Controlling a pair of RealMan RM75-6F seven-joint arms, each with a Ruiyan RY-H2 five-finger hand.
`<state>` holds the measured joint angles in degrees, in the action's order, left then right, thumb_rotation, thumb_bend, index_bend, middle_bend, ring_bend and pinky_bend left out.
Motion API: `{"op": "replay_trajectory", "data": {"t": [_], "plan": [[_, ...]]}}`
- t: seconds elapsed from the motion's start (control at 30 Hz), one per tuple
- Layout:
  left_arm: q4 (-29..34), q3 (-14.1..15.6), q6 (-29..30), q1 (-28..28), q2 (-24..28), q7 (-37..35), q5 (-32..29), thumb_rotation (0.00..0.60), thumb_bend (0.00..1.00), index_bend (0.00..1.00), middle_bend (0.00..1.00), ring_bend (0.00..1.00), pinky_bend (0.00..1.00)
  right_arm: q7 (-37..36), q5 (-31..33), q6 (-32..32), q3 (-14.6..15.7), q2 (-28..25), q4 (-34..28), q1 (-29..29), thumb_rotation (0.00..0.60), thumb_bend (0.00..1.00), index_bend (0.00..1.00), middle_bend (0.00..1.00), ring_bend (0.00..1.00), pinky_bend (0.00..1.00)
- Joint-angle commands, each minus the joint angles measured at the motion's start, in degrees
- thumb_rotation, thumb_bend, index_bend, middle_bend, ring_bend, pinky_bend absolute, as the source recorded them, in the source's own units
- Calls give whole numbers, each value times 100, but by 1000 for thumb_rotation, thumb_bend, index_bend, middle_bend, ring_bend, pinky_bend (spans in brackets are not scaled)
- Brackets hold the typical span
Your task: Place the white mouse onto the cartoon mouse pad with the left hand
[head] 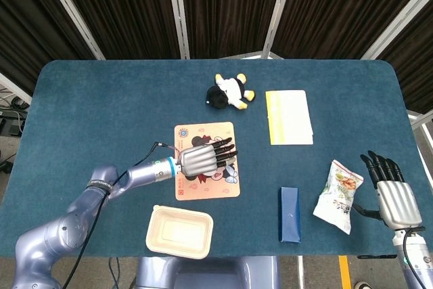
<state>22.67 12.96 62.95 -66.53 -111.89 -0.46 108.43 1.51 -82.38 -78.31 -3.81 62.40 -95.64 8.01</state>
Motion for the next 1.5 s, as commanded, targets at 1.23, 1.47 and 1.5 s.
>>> {"op": "replay_trajectory", "data": {"t": [1.23, 1.47, 1.5], "plan": [[7175, -843, 2518, 4085, 4726, 2044, -2942, 600, 104, 10, 0, 0, 0, 225, -56, -224, -11, 145, 73, -76, 600, 111, 0, 0, 0, 0], [7170, -823, 2650, 4734, 4690, 1716, -3314, 600, 103, 0, 0, 0, 0, 223, -61, -230, -12, 148, 75, -82, 600, 110, 0, 0, 0, 0], [7150, -825, 2676, 4806, 4652, 1634, -3309, 600, 103, 0, 0, 0, 0, 225, -64, -230, -12, 149, 75, -81, 600, 109, 0, 0, 0, 0]]}}
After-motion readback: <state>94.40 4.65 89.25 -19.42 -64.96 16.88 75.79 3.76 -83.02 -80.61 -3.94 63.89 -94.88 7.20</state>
